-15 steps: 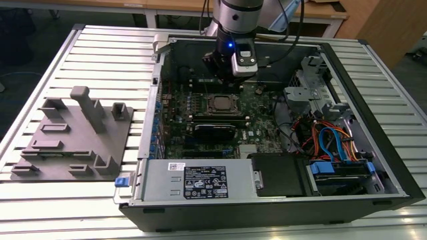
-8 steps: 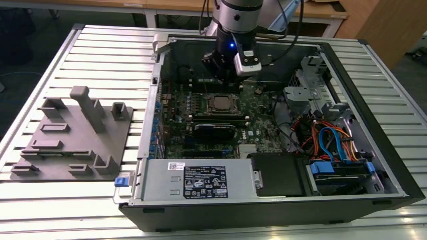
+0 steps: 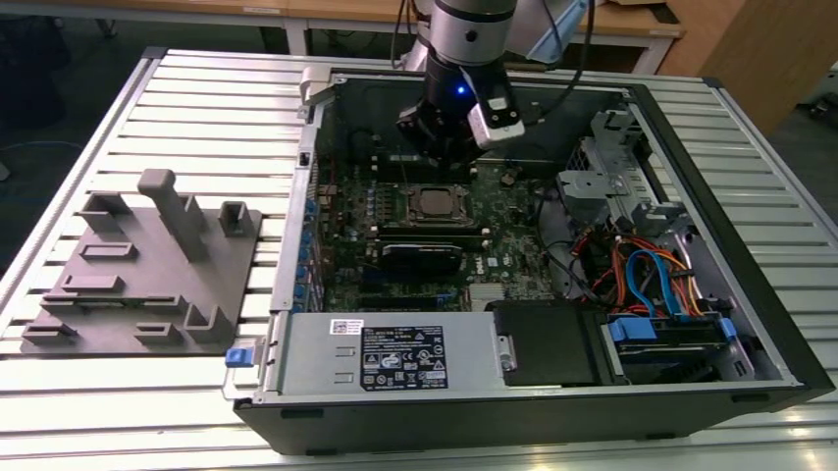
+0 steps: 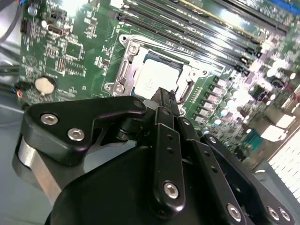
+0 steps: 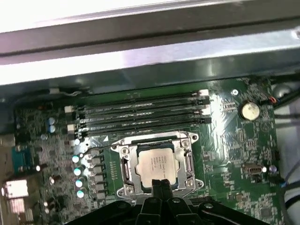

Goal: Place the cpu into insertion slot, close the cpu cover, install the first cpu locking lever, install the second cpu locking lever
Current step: 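Install the first cpu locking lever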

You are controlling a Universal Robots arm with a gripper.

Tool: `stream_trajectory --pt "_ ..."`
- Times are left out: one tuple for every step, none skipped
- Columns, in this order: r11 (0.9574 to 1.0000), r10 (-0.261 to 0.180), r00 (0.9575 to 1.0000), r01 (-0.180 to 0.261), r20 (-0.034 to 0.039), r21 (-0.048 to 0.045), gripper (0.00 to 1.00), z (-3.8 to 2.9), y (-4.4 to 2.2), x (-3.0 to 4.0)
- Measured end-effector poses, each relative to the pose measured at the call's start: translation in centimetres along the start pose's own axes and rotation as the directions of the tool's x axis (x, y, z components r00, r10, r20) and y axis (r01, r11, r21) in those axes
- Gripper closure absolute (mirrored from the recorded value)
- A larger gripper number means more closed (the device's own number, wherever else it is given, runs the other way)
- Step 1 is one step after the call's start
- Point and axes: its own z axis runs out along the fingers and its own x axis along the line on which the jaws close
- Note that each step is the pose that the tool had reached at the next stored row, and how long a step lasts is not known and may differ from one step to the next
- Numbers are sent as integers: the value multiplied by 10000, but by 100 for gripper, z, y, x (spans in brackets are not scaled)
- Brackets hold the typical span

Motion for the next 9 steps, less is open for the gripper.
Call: stream_trajectory --pt "9998 -181 9998 181 3 2 90 0 0 0" --pt "9994 -359 9994 359 6 4 90 0 0 0" --pt "9985 -541 9985 541 9 7 90 0 0 0" --pt "9974 -714 9974 714 12 8 90 0 0 0" --pt "9963 -857 9963 857 14 10 90 0 0 0" --pt "9959 -905 9959 905 15 10 90 0 0 0" --pt "9958 -917 9958 917 15 11 90 0 0 0" --pt "9958 -917 9958 917 15 11 90 0 0 0" --pt "9958 -918 9958 918 15 11 90 0 0 0"
